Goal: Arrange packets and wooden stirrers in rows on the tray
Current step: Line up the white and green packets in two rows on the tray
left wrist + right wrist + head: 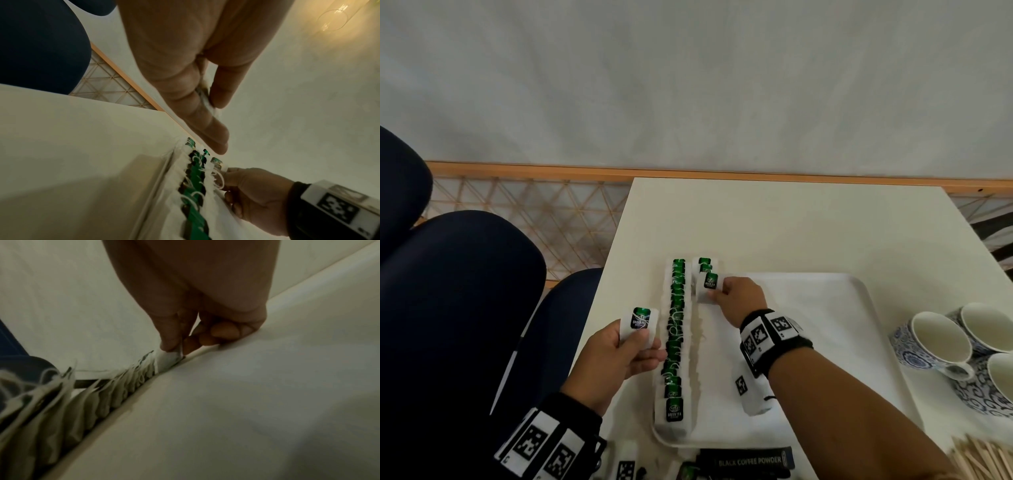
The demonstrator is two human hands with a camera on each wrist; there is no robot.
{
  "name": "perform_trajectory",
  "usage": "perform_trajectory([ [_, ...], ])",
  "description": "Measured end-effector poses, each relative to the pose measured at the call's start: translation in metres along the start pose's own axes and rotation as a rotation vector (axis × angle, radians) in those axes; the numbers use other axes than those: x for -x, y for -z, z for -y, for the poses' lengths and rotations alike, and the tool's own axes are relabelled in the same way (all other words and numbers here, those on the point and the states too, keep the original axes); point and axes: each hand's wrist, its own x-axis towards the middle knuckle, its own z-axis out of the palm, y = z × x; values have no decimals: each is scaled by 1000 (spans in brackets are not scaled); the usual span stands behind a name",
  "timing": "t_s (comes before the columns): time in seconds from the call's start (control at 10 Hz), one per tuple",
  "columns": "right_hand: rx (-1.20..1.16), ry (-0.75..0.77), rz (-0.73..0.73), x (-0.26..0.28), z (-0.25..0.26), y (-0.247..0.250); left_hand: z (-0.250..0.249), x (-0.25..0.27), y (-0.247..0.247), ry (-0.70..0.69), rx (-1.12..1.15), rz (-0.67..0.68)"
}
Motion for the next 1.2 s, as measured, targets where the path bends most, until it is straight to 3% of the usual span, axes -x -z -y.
perform_trajectory([
  [0.2, -4, -87, -11, -9, 9, -7, 1, 0, -1, 9, -15, 2],
  [0.5, -250, -162, -20, -1, 7, 2, 3, 1, 3, 31, -24, -5],
  [0.8, -97, -132, 2, -1, 11, -4, 4, 2, -1, 47, -33, 7],
  [1.0, -172, -42, -1, 14, 16, 3, 0, 6, -2, 49, -11, 21],
  [1.1, -313, 101, 163, 35, 26, 9, -2, 7, -4, 49, -13, 39],
  [1.2, -419, 199, 450, 60, 36, 9, -3, 8, -9, 48, -36, 80],
])
